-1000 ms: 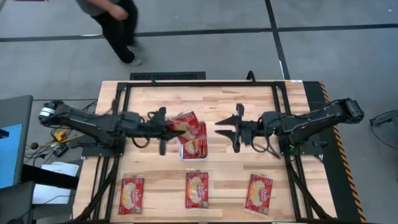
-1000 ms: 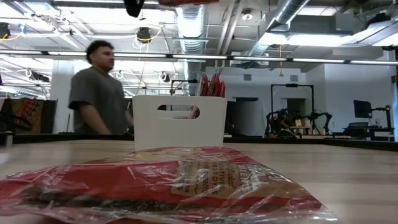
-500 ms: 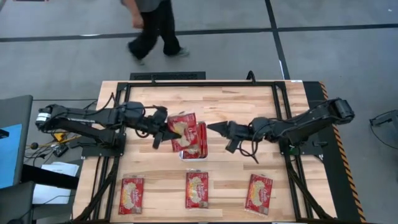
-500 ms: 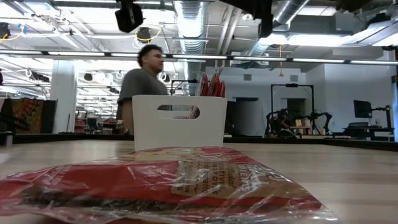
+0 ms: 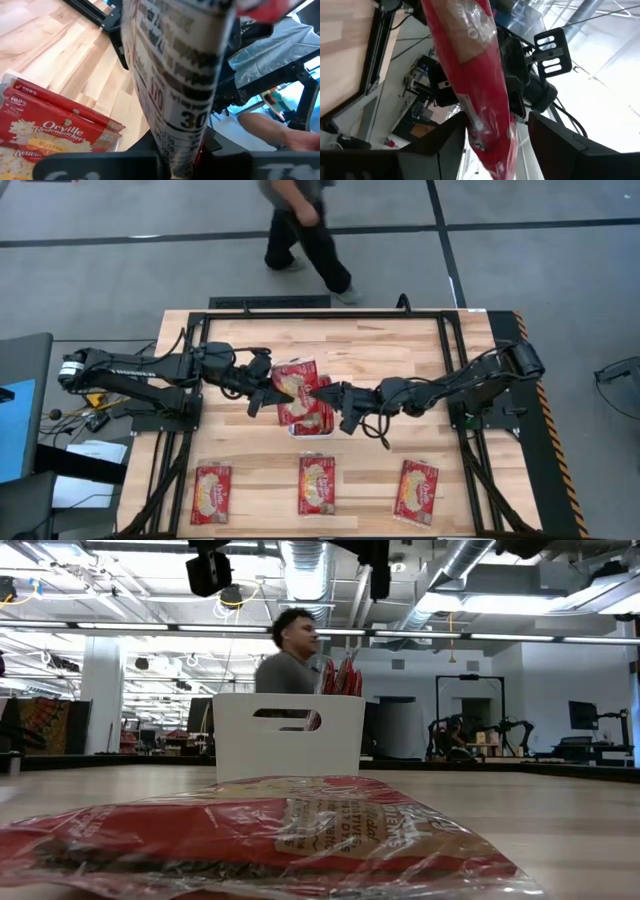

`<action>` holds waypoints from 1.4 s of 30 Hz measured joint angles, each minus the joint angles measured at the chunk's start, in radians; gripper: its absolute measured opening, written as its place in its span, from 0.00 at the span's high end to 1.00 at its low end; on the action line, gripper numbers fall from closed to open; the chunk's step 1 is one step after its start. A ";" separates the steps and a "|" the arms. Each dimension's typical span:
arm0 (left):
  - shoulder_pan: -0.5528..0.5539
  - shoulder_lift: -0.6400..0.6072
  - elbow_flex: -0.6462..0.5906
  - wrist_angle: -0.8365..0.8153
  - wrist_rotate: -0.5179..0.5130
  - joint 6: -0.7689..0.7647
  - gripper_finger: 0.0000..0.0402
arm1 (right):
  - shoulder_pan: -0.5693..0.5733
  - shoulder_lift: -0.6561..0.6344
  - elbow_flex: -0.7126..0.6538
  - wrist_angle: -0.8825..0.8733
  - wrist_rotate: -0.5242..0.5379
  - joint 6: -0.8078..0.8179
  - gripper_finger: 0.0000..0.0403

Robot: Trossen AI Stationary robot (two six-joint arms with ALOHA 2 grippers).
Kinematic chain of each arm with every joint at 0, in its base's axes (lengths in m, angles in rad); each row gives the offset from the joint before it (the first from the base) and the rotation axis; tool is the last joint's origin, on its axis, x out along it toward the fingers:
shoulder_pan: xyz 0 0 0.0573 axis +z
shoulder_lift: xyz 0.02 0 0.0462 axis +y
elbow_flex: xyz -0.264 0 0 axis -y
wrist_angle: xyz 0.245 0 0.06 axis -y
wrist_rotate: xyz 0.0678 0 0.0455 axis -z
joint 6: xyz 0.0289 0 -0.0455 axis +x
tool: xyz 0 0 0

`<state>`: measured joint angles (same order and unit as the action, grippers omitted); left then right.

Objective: Sort popcorn bags into baskets
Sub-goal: Put the red popcorn bag into the white bin

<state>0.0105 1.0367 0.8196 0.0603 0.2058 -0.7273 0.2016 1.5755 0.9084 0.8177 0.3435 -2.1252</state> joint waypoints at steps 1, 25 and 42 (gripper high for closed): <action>0.000 0.000 0.000 0.000 0.001 0.000 0.94 | 0.000 0.004 0.005 0.001 0.000 -0.014 0.46; 0.000 -0.088 0.001 -0.355 -0.141 0.096 0.73 | 0.014 0.006 0.147 -0.450 0.130 0.113 0.97; -0.120 -0.058 0.000 -0.435 -0.693 0.234 0.73 | -0.120 0.188 0.778 -1.560 0.014 0.612 0.97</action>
<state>-0.1094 0.9791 0.8200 -0.3749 -0.4873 -0.4934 0.0812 1.7633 1.6868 -0.7421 0.3576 -1.5137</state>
